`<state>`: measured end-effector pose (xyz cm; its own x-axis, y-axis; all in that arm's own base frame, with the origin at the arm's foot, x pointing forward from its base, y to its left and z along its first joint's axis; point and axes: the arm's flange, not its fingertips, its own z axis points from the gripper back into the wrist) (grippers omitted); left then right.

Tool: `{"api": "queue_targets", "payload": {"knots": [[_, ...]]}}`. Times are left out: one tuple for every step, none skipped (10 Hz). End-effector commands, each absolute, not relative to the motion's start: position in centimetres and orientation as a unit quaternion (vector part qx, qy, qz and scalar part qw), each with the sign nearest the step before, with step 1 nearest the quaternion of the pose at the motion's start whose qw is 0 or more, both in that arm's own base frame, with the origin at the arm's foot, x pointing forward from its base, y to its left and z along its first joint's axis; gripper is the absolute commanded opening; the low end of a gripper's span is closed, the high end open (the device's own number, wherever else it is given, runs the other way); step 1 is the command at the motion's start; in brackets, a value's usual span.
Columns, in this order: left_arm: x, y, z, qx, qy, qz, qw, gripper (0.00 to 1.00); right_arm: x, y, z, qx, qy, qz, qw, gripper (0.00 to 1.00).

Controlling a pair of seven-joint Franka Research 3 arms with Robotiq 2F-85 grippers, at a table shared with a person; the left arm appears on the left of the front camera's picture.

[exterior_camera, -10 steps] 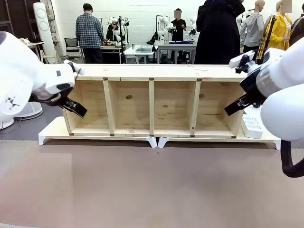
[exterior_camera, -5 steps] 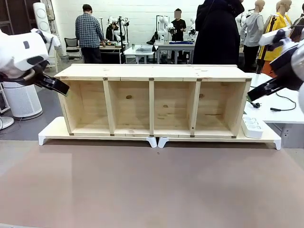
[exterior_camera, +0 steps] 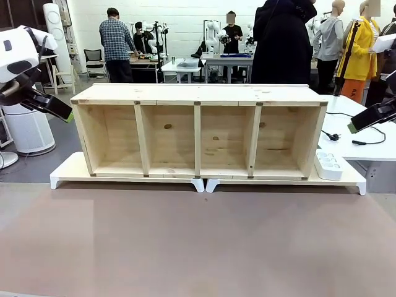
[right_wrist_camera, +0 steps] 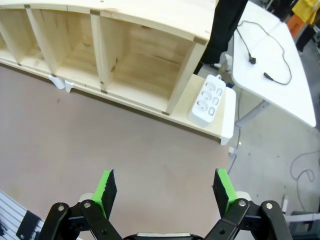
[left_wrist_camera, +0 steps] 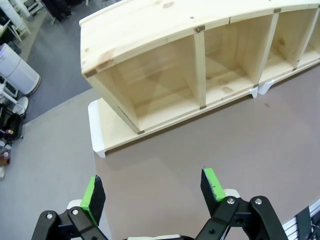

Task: Perform cable management.
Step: When the cord part of the Power Cable appears at the lower middle area of the table and stops, grasp the cord part of the Power Cable.

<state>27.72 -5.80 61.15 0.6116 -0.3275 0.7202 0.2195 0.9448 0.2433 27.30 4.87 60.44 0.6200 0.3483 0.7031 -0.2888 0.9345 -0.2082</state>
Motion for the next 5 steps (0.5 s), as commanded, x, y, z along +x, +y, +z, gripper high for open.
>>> {"api": "queue_targets", "payload": {"knots": [[15.7,-2.3,40.1,0.059,-0.419,-0.141,0.895,1.00,19.2,3.2,44.5,-0.032,-0.409,0.185,0.893,1.00],[27.7,-5.8,61.2,0.065,-0.413,-0.153,0.895,1.00,27.3,4.9,60.4,-0.037,-0.398,0.177,0.899,1.00],[27.7,-5.8,61.2,0.065,-0.413,-0.153,0.895,1.00,27.3,4.9,60.4,-0.037,-0.398,0.177,0.899,1.00],[27.7,-5.8,61.2,0.065,-0.413,-0.153,0.895,1.00,27.3,4.9,60.4,-0.037,-0.398,0.177,0.899,1.00],[27.7,-5.8,61.2,0.065,-0.413,-0.153,0.895,1.00,27.3,4.9,60.4,-0.037,-0.398,0.177,0.899,1.00]]}}
